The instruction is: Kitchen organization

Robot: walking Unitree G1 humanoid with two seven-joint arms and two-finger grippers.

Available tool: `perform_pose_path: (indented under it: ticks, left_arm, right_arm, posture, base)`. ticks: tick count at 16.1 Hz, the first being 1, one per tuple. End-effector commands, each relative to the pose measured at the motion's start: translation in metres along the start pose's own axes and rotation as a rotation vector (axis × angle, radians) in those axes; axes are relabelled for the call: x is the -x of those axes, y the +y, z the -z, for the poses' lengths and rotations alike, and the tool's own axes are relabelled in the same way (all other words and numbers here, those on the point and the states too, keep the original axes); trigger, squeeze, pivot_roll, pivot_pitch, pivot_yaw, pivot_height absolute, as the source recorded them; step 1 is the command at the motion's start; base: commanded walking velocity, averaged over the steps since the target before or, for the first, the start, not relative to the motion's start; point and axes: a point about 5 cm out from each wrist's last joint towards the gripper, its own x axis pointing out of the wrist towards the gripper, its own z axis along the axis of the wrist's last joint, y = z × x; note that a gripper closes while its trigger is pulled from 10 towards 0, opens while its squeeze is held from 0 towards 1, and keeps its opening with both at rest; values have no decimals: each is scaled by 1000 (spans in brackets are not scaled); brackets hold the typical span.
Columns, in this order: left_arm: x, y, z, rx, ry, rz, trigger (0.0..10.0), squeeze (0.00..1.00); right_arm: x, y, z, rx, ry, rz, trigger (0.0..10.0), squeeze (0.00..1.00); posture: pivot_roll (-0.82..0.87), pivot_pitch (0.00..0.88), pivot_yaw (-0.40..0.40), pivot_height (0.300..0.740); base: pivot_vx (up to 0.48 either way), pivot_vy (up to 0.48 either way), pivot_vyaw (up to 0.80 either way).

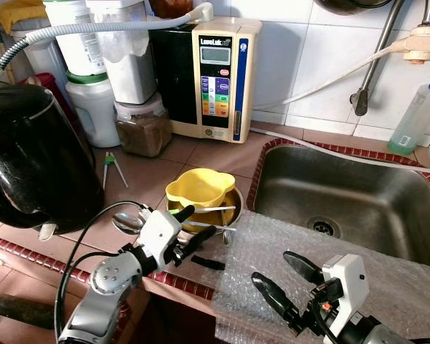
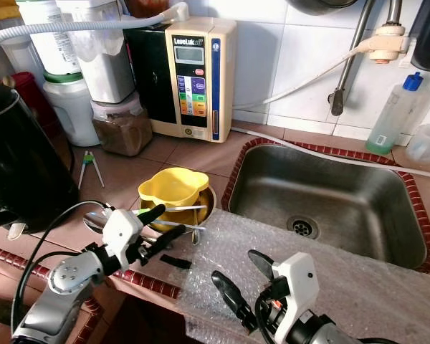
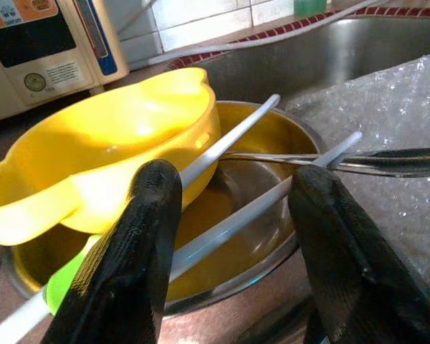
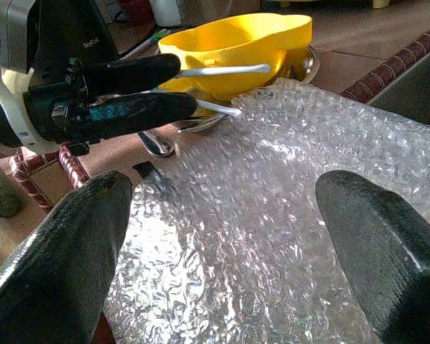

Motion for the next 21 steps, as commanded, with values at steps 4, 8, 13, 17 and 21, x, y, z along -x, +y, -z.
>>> perform_pose_path:
  ticks: [4, 8, 13, 17, 21]
  left_arm:
    - [7, 3, 6, -45, 9, -20, 0, 0]
    - [4, 5, 0, -92, -45, -55, 0, 0]
    - [-15, 1, -34, -152, -135, -91, 0, 0]
    - [-8, 9, -47, -144, -179, -111, 10000, 1000]
    - [1, 12, -45, -182, -150, -84, 10000, 1000]
  right_arm:
    - [0, 1, 0, 10, 1, 2, 10000, 0]
    - [0, 0, -1, 15, 0, 4, 10000, 0]
    - [-1, -1, -1, 21, -3, 5, 10000, 0]
    - [-3, -1, -1, 19, -8, 8, 10000, 0]
    - [-5, 0, -1, 12, -12, 2, 10000, 0]
  posture:
    - [-10, 0, 43, 740]
    - [-11, 0, 41, 740]
    - [-12, 0, 43, 740]
    - [-11, 0, 47, 740]
    - [-1, 0, 48, 740]
  base:
    - [0, 0, 0]
    - [0, 0, 0]
    - [0, 0, 0]
    - [0, 0, 0]
    - [0, 0, 0]
